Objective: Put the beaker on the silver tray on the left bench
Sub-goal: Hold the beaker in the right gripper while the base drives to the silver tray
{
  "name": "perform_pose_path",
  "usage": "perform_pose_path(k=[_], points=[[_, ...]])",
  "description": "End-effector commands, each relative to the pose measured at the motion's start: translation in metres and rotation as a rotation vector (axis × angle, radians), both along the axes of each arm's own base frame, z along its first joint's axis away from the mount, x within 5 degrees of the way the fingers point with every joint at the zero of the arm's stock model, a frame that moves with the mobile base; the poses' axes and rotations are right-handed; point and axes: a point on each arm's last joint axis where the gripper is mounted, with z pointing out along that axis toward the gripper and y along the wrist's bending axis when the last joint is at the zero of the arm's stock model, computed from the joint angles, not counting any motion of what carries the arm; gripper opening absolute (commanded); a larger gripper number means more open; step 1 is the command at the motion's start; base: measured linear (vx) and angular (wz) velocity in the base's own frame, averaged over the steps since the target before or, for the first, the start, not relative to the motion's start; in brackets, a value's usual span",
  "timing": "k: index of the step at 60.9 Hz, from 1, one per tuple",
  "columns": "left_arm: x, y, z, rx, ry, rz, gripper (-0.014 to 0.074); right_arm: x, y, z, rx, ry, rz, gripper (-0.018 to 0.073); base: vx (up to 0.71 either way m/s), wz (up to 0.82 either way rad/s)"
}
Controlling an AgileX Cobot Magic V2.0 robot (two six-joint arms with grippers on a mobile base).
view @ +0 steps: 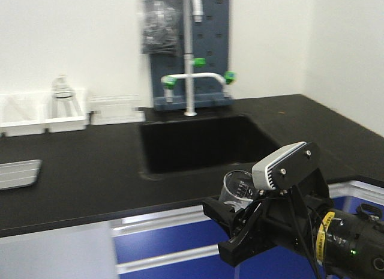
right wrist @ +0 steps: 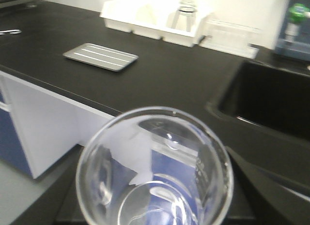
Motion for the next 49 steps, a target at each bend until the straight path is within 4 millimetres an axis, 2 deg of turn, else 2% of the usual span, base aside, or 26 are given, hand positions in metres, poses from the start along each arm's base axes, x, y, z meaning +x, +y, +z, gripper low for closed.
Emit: perform_pose_path(k=[1, 49], points=[[0.0018, 0.0000, 0.0007, -0.005, -0.065, -0.001, 0.0001, -0.0048, 0.0002, 0.0204, 0.055, -0.056, 0.024, -0.0011, 0.13, 0.74], [0.0018, 0.0000, 0.0007, -0.005, -0.065, -0.001, 0.0001, -0.0048, 0.0002, 0.0204, 0.055, -0.056, 0.024, -0.0011, 0.18, 0.58]])
